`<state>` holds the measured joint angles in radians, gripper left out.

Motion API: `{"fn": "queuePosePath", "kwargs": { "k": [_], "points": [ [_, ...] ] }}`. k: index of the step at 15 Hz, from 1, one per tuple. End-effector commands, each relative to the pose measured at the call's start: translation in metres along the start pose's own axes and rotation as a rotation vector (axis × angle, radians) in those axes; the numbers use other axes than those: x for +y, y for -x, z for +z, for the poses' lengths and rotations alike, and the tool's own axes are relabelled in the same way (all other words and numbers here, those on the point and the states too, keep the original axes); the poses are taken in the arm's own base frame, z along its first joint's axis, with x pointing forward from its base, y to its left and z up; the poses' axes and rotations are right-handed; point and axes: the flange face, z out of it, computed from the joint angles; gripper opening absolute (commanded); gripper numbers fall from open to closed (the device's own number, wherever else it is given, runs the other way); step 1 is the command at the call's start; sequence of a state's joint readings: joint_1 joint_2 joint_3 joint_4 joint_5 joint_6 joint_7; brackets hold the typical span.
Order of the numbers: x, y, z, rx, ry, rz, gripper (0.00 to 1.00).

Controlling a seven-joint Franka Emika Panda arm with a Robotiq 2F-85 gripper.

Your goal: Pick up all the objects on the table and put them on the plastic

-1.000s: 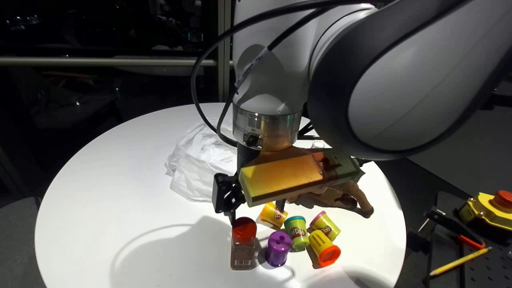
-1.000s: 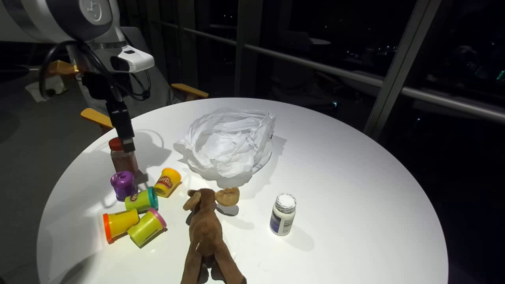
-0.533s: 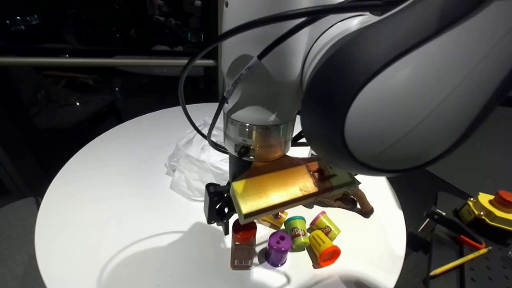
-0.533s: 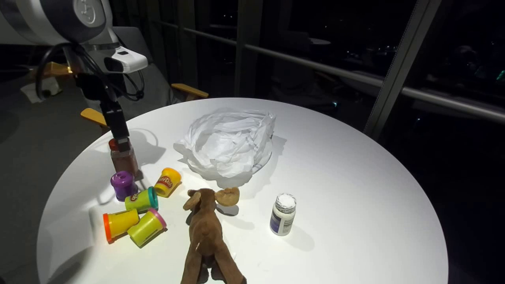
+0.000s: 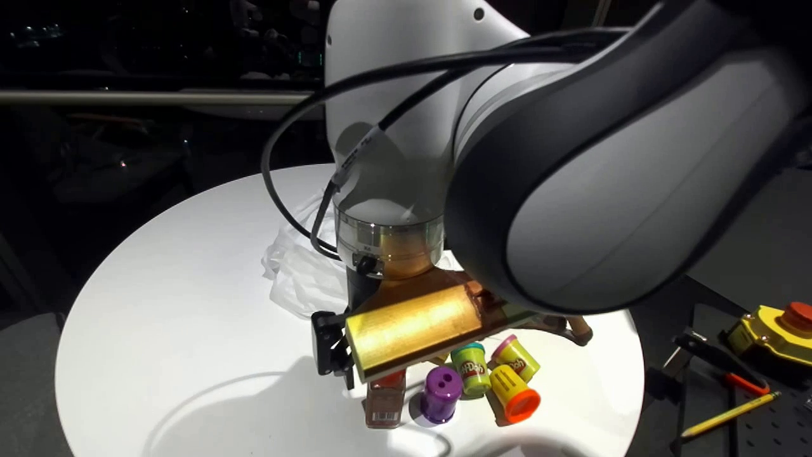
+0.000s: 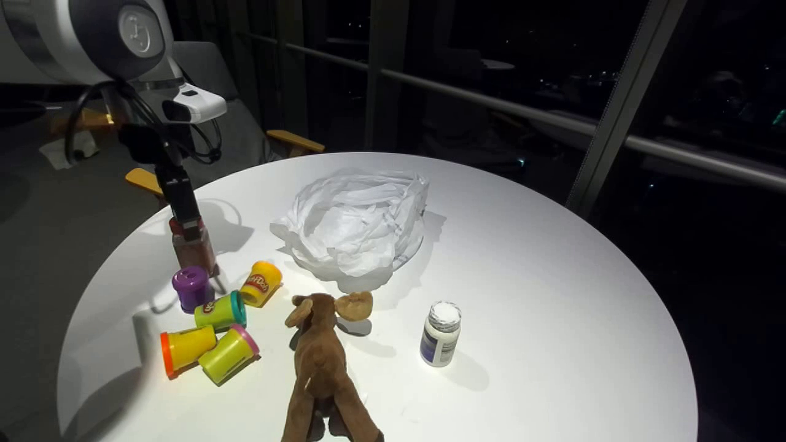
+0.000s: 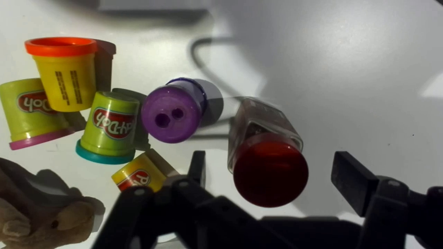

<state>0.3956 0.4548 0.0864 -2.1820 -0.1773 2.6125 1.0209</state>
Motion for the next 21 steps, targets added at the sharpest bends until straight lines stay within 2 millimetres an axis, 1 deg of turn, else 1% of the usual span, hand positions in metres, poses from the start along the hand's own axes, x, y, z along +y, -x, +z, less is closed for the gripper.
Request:
{"fn": "queuePosePath", "kwargs": {
  "k": [1, 2, 4, 6, 8, 10, 12, 13, 15, 17, 19, 20, 21],
  "points": [
    [-0.009, -0.009, 0.001, 0.005, -0.007, 0.015, 0.63],
    [-0.008, -0.009, 0.000, 0.001, -0.005, 0.020, 0.53],
    [-0.005, -0.007, -0.003, -0.016, -0.008, 0.022, 0.37],
    [0.001, -0.006, -0.009, -0.028, -0.004, 0.043, 0.24],
    [0.009, -0.010, -0.014, -0.036, 0.030, 0.065, 0.24],
    [0.019, -0.019, -0.023, -0.035, 0.059, 0.079, 0.24],
    [0.032, -0.037, -0.042, -0.025, 0.077, 0.106, 0.24],
    [0.036, -0.047, -0.055, -0.002, 0.089, 0.133, 0.24],
    [0.047, -0.071, -0.081, 0.046, 0.098, 0.175, 0.24],
    [0.054, -0.096, -0.100, 0.102, 0.088, 0.220, 0.24],
    [0.059, -0.116, -0.105, 0.145, 0.078, 0.259, 0.24],
    [0.069, -0.131, -0.106, 0.165, 0.086, 0.280, 0.24],
    [0.075, -0.142, -0.100, 0.180, 0.098, 0.300, 0.24]
  ]
}}
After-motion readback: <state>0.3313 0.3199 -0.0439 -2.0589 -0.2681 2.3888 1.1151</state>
